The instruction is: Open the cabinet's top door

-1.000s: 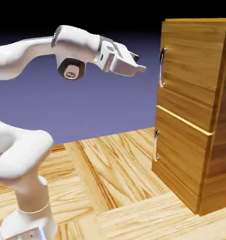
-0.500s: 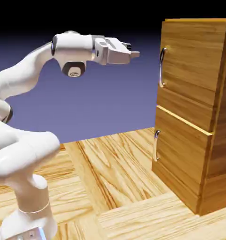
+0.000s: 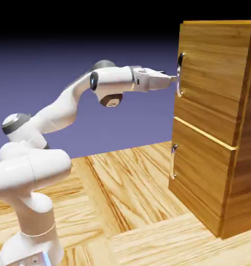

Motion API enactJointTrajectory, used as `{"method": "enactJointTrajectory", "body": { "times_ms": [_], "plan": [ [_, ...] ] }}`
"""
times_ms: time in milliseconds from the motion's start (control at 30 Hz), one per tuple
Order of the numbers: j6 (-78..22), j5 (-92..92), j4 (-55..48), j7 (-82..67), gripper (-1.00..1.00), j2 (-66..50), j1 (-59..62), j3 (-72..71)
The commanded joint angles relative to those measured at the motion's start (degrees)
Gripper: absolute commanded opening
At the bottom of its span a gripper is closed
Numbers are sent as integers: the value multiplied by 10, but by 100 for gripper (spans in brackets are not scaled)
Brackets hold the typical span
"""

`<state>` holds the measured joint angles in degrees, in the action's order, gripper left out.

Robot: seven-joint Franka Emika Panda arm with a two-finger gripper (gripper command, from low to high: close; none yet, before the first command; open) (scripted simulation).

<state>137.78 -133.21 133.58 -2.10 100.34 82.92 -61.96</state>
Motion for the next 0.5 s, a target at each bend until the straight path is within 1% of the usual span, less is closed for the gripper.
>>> {"method": "enactJointTrajectory", "body": {
  "times_ms": [0, 67, 100, 133, 300, 467],
  "plan": [
    [-1, -9, -18, 2, 0, 0, 20, -2],
    [-2, -19, -39, 5, 0, -1, 44, -5],
    [-2, -19, -39, 5, -100, -1, 44, -5],
    [-2, -19, -39, 5, -100, -1, 44, -5],
    [-121, -76, 64, -91, -100, -5, -10, 24],
    [-245, -93, 150, -166, -100, -26, -44, 64]
  ]
}}
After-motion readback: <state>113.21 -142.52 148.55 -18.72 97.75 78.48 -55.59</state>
